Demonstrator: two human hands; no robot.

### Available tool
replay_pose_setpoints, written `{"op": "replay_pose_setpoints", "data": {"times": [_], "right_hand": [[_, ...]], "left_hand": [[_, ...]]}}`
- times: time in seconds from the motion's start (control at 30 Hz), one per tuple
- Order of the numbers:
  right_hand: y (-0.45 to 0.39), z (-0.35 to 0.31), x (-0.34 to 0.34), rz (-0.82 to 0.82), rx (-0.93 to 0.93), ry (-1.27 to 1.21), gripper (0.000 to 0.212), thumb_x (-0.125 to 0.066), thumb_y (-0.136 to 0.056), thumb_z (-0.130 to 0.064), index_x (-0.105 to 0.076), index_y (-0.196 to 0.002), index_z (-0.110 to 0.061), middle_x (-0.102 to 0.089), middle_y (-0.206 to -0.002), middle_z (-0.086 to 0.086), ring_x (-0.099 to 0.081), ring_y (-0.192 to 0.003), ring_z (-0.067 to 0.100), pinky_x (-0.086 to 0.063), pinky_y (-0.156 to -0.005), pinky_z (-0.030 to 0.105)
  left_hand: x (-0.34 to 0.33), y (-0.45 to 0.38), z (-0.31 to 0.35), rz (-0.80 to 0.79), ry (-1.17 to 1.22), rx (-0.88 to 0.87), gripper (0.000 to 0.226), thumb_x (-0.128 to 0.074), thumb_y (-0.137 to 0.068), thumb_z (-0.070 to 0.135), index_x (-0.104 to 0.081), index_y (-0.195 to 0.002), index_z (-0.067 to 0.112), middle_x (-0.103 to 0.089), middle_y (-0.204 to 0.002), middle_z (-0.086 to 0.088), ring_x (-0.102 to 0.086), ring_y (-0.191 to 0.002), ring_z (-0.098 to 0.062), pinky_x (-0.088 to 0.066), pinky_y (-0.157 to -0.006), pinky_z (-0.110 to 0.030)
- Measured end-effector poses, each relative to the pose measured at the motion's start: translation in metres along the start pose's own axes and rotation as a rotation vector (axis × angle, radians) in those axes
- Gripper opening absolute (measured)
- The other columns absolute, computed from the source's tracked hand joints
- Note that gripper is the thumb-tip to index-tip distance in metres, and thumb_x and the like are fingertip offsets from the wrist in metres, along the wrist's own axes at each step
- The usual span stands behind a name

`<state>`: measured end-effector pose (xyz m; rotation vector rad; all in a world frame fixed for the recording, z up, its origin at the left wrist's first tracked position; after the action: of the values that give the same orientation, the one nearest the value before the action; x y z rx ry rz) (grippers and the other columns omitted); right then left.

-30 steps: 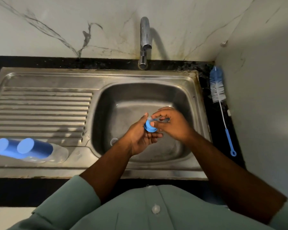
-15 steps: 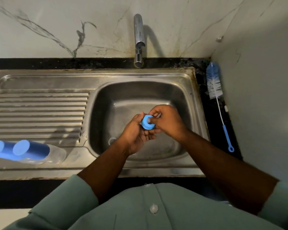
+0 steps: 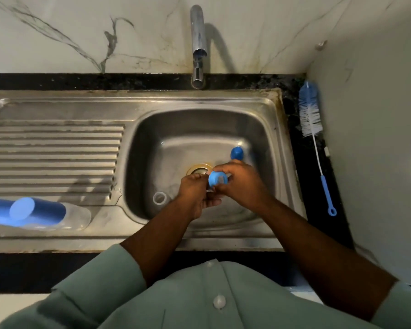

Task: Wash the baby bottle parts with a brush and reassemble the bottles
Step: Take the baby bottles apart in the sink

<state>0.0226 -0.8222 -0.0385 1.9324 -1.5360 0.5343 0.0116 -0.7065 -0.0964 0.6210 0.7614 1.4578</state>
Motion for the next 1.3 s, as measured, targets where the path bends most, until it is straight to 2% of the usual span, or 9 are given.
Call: {"op": "replay_pose_setpoints", "data": {"times": [0.13, 0.23, 0.3, 0.37, 0.47, 0.63, 0.9, 1.1, 1.3], "right_hand": [[0.0, 0.025, 0.005, 0.068, -0.093, 0.121, 0.041, -0.074, -0.078, -0.02, -0.063, -0.118, -0.021, -0.055, -0.118, -0.002, -0.056, -0.102, 0.014, -0.042, -0.087, 0.023], [-0.008, 0.058, -0.007, -0.024, -0.168, 0.211, 0.047, -0.07, -0.081, -0.014, -0.058, -0.127, -0.021, -0.047, -0.125, 0.001, -0.054, -0.108, 0.017, -0.036, -0.089, 0.018], [-0.018, 0.079, -0.023, -0.137, -0.191, 0.306, 0.048, -0.066, -0.083, -0.01, -0.056, -0.129, -0.019, -0.046, -0.125, 0.006, -0.053, -0.109, 0.023, -0.04, -0.095, 0.025], [-0.027, 0.095, -0.041, -0.262, -0.215, 0.408, 0.046, -0.064, -0.085, -0.01, -0.054, -0.129, -0.019, -0.045, -0.125, 0.008, -0.054, -0.107, 0.027, -0.045, -0.097, 0.036], [-0.035, 0.113, -0.063, -0.427, -0.255, 0.515, 0.035, -0.059, -0.088, -0.011, -0.054, -0.121, -0.019, -0.044, -0.123, 0.01, -0.055, -0.103, 0.032, -0.049, -0.091, 0.042], [-0.036, 0.134, -0.089, -0.541, -0.351, 0.558, 0.025, -0.054, -0.089, -0.013, -0.05, -0.113, -0.016, -0.042, -0.123, 0.014, -0.054, -0.108, 0.036, -0.046, -0.086, 0.04], [-0.039, 0.139, -0.098, -0.495, -0.398, 0.548, 0.036, -0.058, -0.09, -0.018, -0.047, -0.124, -0.017, -0.044, -0.127, 0.014, -0.051, -0.113, 0.034, -0.047, -0.092, 0.042], [-0.042, 0.121, -0.081, -0.377, -0.399, 0.461, 0.046, -0.066, -0.085, -0.02, -0.049, -0.128, -0.017, -0.046, -0.133, 0.012, -0.05, -0.117, 0.031, -0.045, -0.1, 0.041], [-0.04, 0.06, -0.078, -0.268, -0.263, 0.315, 0.053, -0.08, -0.072, -0.024, -0.06, -0.12, -0.014, -0.058, -0.124, 0.009, -0.056, -0.112, 0.028, -0.048, -0.091, 0.035]], "left_hand": [[0.01, -0.026, -0.007, 0.065, -0.014, 0.013, 0.017, -0.053, -0.102, 0.019, -0.059, -0.105, 0.004, -0.066, -0.08, -0.015, -0.066, -0.058, -0.026, -0.054, -0.044, -0.027], [0.014, -0.051, -0.021, 0.058, -0.146, 0.059, 0.021, -0.067, -0.092, 0.014, -0.062, -0.107, 0.001, -0.063, -0.087, -0.018, -0.06, -0.064, -0.024, -0.054, -0.049, -0.029], [0.011, -0.066, -0.026, 0.032, -0.385, 0.027, 0.029, -0.079, -0.082, 0.014, -0.063, -0.103, 0.004, -0.062, -0.089, -0.012, -0.058, -0.07, -0.019, -0.052, -0.057, -0.03], [0.005, -0.077, -0.025, 0.008, -0.84, -0.054, 0.044, -0.086, -0.073, 0.021, -0.063, -0.108, 0.008, -0.062, -0.103, -0.005, -0.06, -0.091, -0.019, -0.05, -0.074, -0.029], [-0.004, -0.086, -0.035, -0.085, -1.229, -0.099, 0.053, -0.073, -0.085, 0.013, -0.049, -0.132, 0.012, -0.053, -0.132, -0.012, -0.056, -0.111, -0.026, -0.048, -0.083, -0.031], [-0.003, -0.1, -0.057, -0.167, -1.527, -0.197, 0.033, -0.045, -0.1, 0.021, -0.046, -0.132, 0.015, -0.047, -0.135, -0.018, -0.052, -0.118, -0.038, -0.045, -0.098, -0.043], [-0.002, -0.107, -0.061, -0.19, -1.573, -0.294, 0.034, -0.041, -0.103, 0.018, -0.043, -0.136, 0.011, -0.045, -0.139, -0.017, -0.049, -0.123, -0.038, -0.041, -0.104, -0.048], [0.018, -0.094, -0.041, -0.094, -1.287, -0.226, 0.077, -0.082, -0.077, 0.024, -0.044, -0.143, 0.017, -0.047, -0.143, -0.012, -0.049, -0.127, -0.031, -0.044, -0.103, -0.038], [0.075, -0.017, 0.026, 0.219, -0.849, -0.634, 0.043, -0.077, -0.082, 0.022, -0.064, -0.123, 0.016, -0.064, -0.115, -0.005, -0.063, -0.087, -0.018, -0.048, -0.075, -0.024]]}}
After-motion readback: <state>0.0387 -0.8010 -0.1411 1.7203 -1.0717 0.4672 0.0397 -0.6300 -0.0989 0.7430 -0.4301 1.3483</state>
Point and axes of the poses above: each hand's wrist, its own y-axis away from the middle knuckle, its own x-axis out of the back of the hand, z = x × y, the point moved 7 cm from there along -y, towards the middle knuckle
